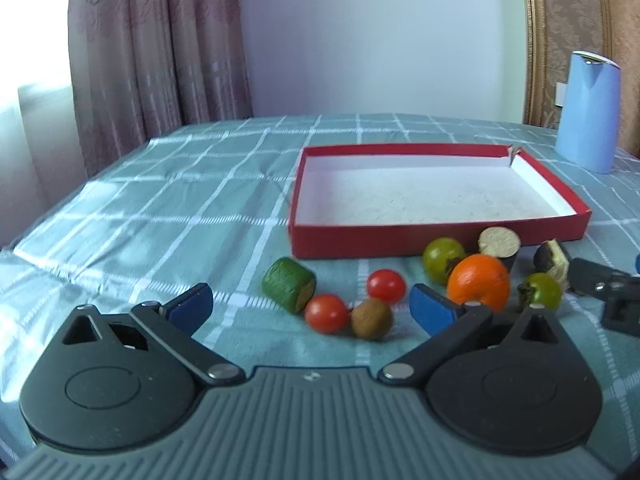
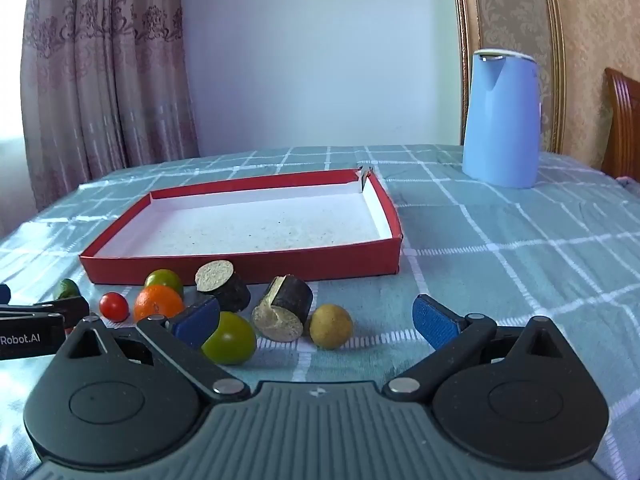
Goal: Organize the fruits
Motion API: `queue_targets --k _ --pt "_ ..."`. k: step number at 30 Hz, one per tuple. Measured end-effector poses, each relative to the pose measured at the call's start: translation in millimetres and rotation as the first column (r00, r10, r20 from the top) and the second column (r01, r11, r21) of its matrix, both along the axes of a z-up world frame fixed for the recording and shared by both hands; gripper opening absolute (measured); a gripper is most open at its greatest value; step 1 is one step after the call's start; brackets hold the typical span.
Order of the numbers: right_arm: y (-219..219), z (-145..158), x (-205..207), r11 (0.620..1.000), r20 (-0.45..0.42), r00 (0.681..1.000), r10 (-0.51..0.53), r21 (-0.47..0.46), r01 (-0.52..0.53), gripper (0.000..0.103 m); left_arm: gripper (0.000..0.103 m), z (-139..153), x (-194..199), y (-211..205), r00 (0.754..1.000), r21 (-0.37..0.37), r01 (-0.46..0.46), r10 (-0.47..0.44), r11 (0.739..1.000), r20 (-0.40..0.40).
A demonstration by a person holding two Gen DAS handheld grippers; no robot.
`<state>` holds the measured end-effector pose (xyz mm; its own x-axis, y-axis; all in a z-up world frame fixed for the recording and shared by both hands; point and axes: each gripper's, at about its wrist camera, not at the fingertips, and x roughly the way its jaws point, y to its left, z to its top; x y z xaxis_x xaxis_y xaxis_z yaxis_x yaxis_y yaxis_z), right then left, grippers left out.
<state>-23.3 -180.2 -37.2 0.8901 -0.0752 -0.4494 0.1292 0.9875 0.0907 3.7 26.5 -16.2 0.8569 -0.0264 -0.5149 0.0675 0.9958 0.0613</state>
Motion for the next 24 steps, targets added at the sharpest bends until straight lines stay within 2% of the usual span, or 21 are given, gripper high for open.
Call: queue_targets --k 3,8,11,16,24 --pt "0 -2 3 1.0 -0.009 1.0 0.005 0.005 -0.005 0.103 0.103 -5 3 0 1.0 -0.019 0.006 -0.006 1.0 -0.024" --pt "4 -4 -1 0.999 -0.001 1.0 0.006 -0.037 -0.006 0.103 0.103 -10 3 -9 0.999 0.021 0.041 -0.04 0.999 -0.01" --pt "3 -6 -3 0.999 -0.01 1.0 0.003 -0.047 -0.003 0.103 0.103 -14 4 -10 0.999 0.019 0.051 -0.051 0.999 -0.014" --pt "-7 -7 0 1.0 -0.027 1.0 0.001 0.007 -0.001 0.103 0.103 -22 11 -5 0.997 -0.015 0.059 -0.06 0.998 -0.051" --pt "-12 -10 5 0.999 -0.051 0.999 0.003 0.046 -0.001 0.103 0.103 -22 10 -4 0.995 -0.038 0.094 -0.095 0.995 -0.039"
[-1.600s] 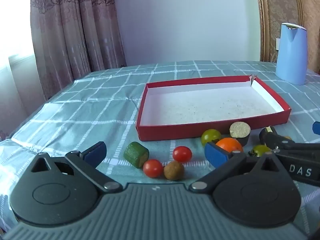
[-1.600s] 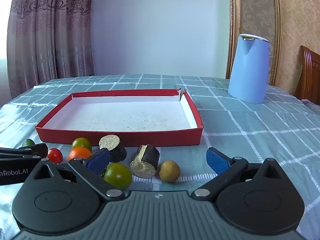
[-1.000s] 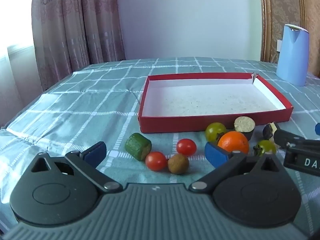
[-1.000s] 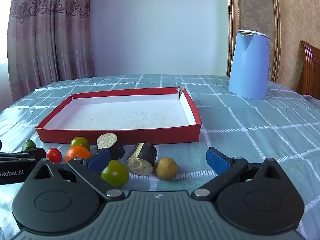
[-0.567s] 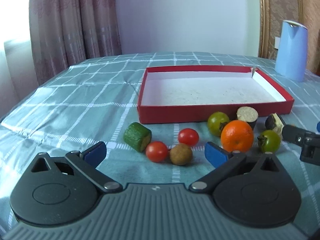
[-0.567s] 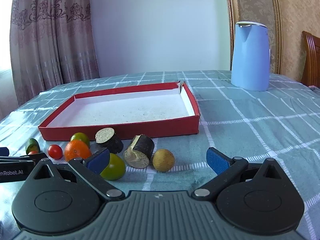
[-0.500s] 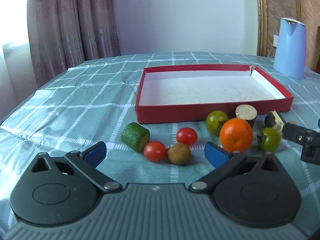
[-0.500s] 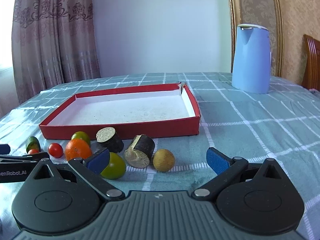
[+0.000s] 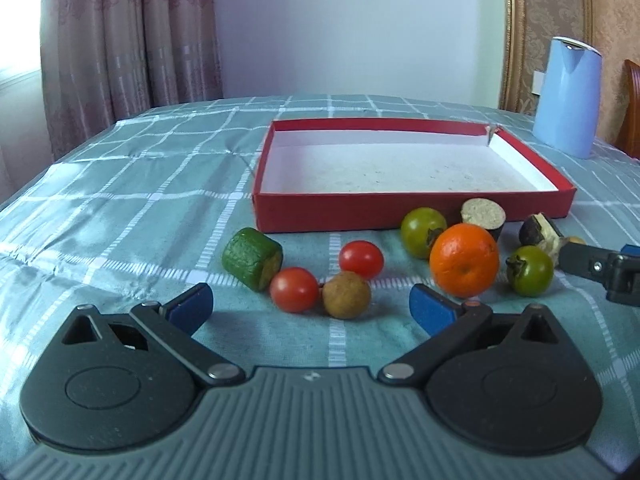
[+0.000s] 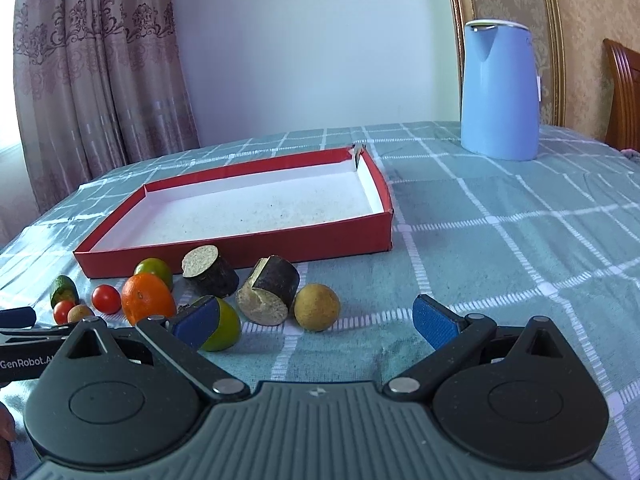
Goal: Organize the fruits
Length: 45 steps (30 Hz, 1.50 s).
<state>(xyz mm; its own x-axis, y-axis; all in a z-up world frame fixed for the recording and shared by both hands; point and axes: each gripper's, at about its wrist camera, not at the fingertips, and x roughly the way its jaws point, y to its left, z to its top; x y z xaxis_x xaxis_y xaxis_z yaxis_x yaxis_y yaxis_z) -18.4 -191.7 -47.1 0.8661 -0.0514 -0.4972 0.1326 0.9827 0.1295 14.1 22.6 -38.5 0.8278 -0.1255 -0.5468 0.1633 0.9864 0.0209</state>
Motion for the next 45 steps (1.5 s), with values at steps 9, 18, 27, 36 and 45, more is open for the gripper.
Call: queue_targets --k 9,18,27,36,45 --pt "2 0 1 1.0 -0.011 1.0 -0.004 -0.016 0.004 0.103 0.103 -1 0 4 1.0 -0.025 -0.002 0.002 1.0 -0.004" --pt "4 0 2 0.999 -0.027 1.0 -0.009 -0.034 0.008 0.103 0.103 -1 1 4 1.0 -0.039 -0.006 0.005 0.999 -0.015" --pt "5 0 2 0.999 -0.03 0.999 -0.013 -0.043 0.011 0.103 0.103 -1 2 7 1.0 -0.053 -0.006 0.005 0.999 -0.019" --pt "13 2 -2 0.996 -0.021 1.0 0.012 -0.092 -0.014 0.103 0.103 -2 3 10 1.0 -0.07 -0.005 0.003 0.998 -0.022" --pt "-5 3 -3 0.989 -0.047 0.999 0.021 -0.148 -0.028 0.088 0.103 -2 1 12 1.0 -0.09 -0.004 0.002 0.996 -0.023"
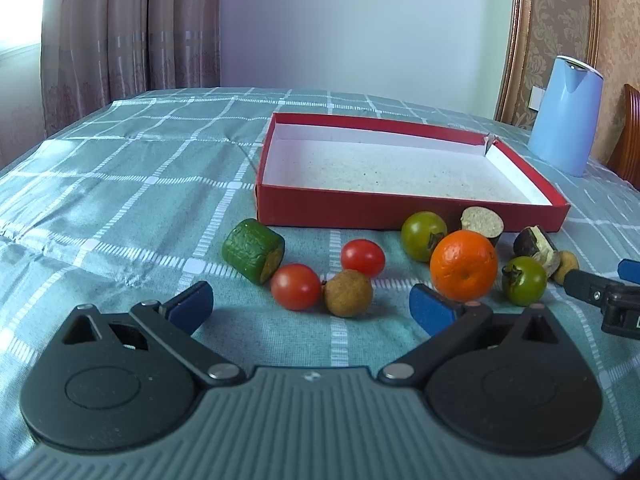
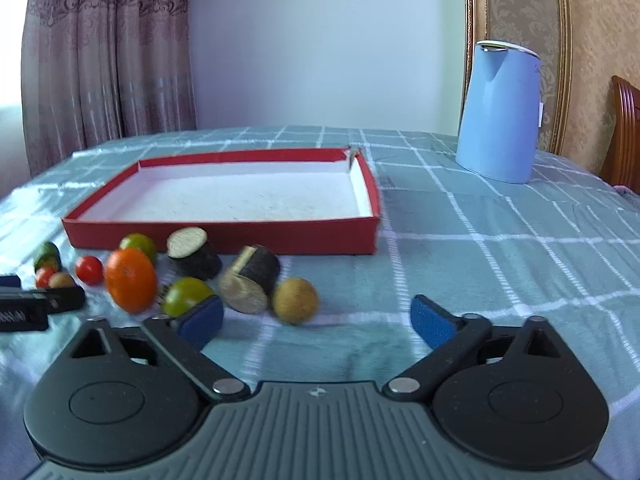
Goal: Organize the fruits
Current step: 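Close the right gripper around the brown round fruit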
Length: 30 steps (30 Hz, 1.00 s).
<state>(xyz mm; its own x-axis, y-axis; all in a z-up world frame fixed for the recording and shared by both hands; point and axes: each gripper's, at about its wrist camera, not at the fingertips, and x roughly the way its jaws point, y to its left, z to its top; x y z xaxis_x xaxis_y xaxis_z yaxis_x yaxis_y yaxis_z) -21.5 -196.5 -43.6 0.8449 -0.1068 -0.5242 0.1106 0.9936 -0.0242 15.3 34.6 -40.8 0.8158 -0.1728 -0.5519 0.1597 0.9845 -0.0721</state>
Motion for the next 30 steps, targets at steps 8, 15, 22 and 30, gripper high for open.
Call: queue_targets --k 8,15,22,30 --pt "-10 -6 26 0.995 -0.092 0.991 0.095 -0.006 -0.096 0.067 0.103 0 0 0 1.0 -0.002 0.0 0.0 1.0 -0.003" --pt "-3 -3 37 0.971 -0.09 0.968 0.234 -0.018 -0.237 0.038 0.103 0 -1 3 1.0 -0.012 0.008 -0.008 1.0 -0.001" --pt "-12 -3 38 0.964 -0.068 0.963 0.26 0.077 -0.254 0.028 0.103 2 -8 13 1.0 0.054 0.005 -0.006 0.999 0.015" --pt "-19 -4 40 0.965 -0.059 0.968 0.245 0.115 -0.237 0.028 0.103 10 -5 18 0.999 0.036 -0.025 0.024 0.999 0.046"
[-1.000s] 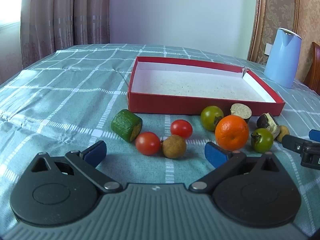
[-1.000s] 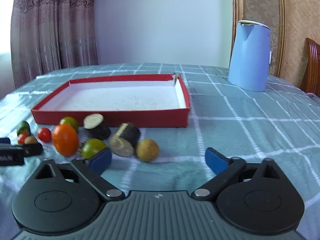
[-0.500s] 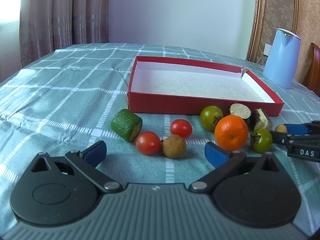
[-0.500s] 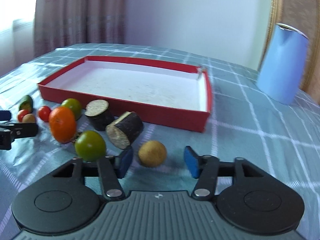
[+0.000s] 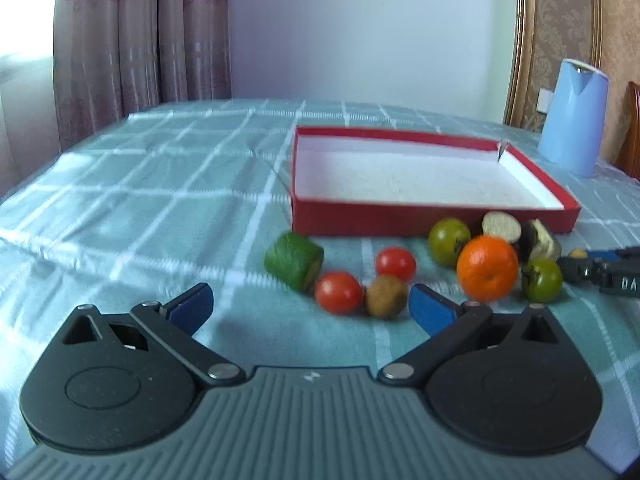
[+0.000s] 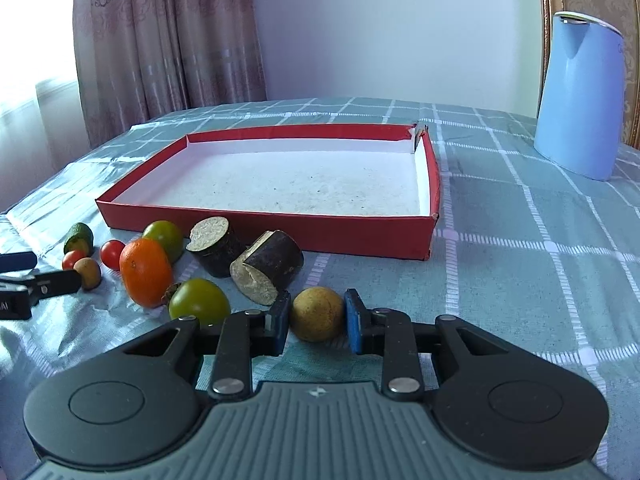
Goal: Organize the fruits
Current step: 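Close the right gripper around the brown round fruit, then close the left gripper around the green cucumber piece, then release the cucumber piece into the red tray while the right gripper drops the brown fruit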
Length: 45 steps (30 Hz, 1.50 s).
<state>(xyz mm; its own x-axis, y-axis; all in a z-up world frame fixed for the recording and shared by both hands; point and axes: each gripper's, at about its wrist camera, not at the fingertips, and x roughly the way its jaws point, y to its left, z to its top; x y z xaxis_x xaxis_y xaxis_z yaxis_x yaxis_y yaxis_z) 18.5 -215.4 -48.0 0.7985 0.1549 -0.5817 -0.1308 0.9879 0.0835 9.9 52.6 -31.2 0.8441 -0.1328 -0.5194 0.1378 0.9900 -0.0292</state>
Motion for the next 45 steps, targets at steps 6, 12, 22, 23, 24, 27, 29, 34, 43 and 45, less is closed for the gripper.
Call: queue_targets --k 6,12,22,23,24,27,29,34,43,45 --pt "0 0 0 1.0 0.001 1.0 0.0 -0.001 0.0 0.028 0.103 11 34 16 0.998 -0.042 -0.063 0.062 0.997 -0.025" --pt "0 0 0 1.0 0.001 1.0 0.0 0.001 0.0 0.028 0.094 -1 63 18 0.981 -0.038 -0.153 0.148 0.987 -0.126" --pt "0 0 -1 1.0 0.001 1.0 0.0 0.001 0.0 0.028 0.033 4 43 4 0.986 -0.081 -0.122 0.112 0.989 -0.122" --pt "0 0 -1 1.0 0.001 1.0 0.0 0.0 0.0 0.028 0.033 5 42 1 0.986 -0.07 -0.129 0.12 0.989 -0.12" --pt "0 0 -1 1.0 0.001 1.0 0.0 0.001 0.0 0.028 0.033 4 43 0 0.986 -0.062 -0.126 0.118 0.99 -0.117" --pt "0 0 -1 1.0 0.001 1.0 0.0 0.005 0.0 0.028 0.033 3 43 3 0.986 -0.085 -0.128 0.118 0.988 -0.115" --pt "0 0 -1 1.0 0.001 1.0 0.0 0.005 0.0 0.028 0.033 4 43 5 0.986 -0.097 -0.126 0.114 0.987 -0.119" --pt "-5 1 -4 0.999 0.017 1.0 -0.022 0.024 0.021 0.028 0.033 8 40 10 0.989 -0.128 -0.113 0.1 0.985 -0.108" --pt "-6 9 -11 0.999 0.073 0.996 -0.046 0.016 0.044 0.028 0.033 27 33 6 0.996 -0.117 -0.079 0.073 0.99 -0.052" --pt "-5 13 -9 0.999 0.081 0.996 -0.046 0.004 0.046 0.028 0.033 31 37 3 0.997 -0.11 -0.071 0.067 0.991 -0.042"
